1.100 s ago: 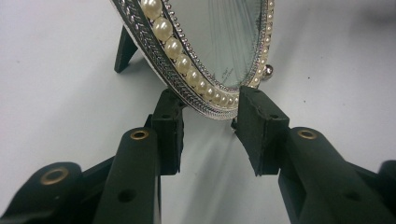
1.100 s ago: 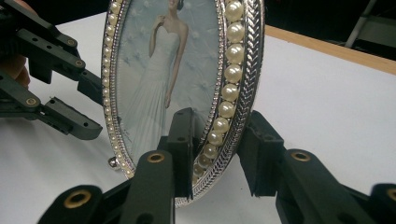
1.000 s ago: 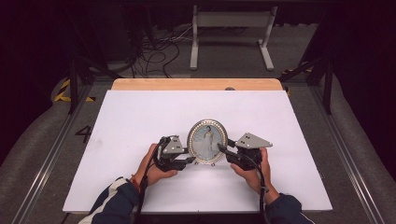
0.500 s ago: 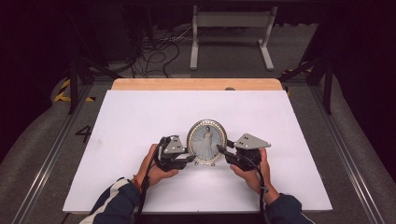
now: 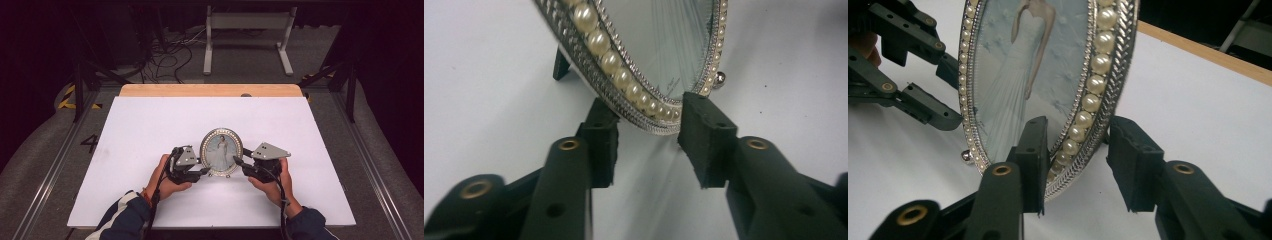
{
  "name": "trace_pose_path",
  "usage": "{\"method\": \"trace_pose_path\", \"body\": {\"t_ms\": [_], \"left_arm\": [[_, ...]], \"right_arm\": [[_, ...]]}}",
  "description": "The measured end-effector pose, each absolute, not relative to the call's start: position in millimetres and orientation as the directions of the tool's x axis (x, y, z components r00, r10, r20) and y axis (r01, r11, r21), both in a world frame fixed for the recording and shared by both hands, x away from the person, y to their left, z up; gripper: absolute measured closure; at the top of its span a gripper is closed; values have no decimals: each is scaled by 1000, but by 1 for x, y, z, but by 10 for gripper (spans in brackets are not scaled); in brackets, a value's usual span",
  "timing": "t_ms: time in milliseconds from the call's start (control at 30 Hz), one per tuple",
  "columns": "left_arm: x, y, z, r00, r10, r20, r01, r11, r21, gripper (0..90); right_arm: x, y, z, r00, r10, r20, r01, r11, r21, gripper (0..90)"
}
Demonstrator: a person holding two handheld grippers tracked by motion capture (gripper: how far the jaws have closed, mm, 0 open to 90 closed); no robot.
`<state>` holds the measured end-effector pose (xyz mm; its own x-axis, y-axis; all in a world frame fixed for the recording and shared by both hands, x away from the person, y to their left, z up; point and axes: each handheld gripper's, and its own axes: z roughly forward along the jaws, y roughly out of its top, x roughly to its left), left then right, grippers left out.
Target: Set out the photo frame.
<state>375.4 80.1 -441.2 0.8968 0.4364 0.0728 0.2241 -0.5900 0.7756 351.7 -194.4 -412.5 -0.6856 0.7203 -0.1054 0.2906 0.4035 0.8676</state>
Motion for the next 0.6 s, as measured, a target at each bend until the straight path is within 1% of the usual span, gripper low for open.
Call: {"method": "trace_pose_path", "body": {"t_ms": [100, 133, 167, 200, 233, 267, 300, 333, 400, 600], "left_arm": [[374, 80, -441, 897, 435, 73, 222, -588, 778, 533], [374, 80, -440, 897, 435, 80, 216, -588, 779, 533], [373, 80, -439, 895, 437, 86, 213, -589, 780, 501], [372, 81, -438, 896, 436, 91, 208, -591, 780, 473], [372, 81, -438, 896, 436, 91, 208, -591, 780, 456], [371, 81, -437, 897, 431, 98, 200, -593, 780, 432], [371, 81, -437, 897, 431, 98, 200, -593, 780, 409], [371, 81, -437, 895, 435, 101, 201, -595, 778, 409], [370, 81, -437, 892, 438, 111, 200, -603, 772, 353], [369, 83, -436, 887, 444, 126, 196, -610, 768, 231]], "right_arm": [[351, -195, -412, -692, 713, -111, 286, 412, 865, 568], [351, -195, -412, -692, 712, -119, 284, 420, 862, 560], [351, -195, -411, -692, 711, -128, 282, 428, 859, 542], [350, -196, -410, -697, 704, -134, 278, 438, 855, 491], [350, -196, -410, -697, 704, -134, 278, 438, 855, 491], [350, -197, -409, -703, 697, -137, 278, 448, 850, 445], [350, -197, -409, -703, 697, -137, 278, 448, 850, 445], [350, -197, -409, -706, 695, -140, 278, 454, 847, 428], [349, -196, -409, -714, 682, -157, 273, 477, 836, 386], [346, -192, -409, -747, 643, -168, 267, 522, 810, 239]]}}
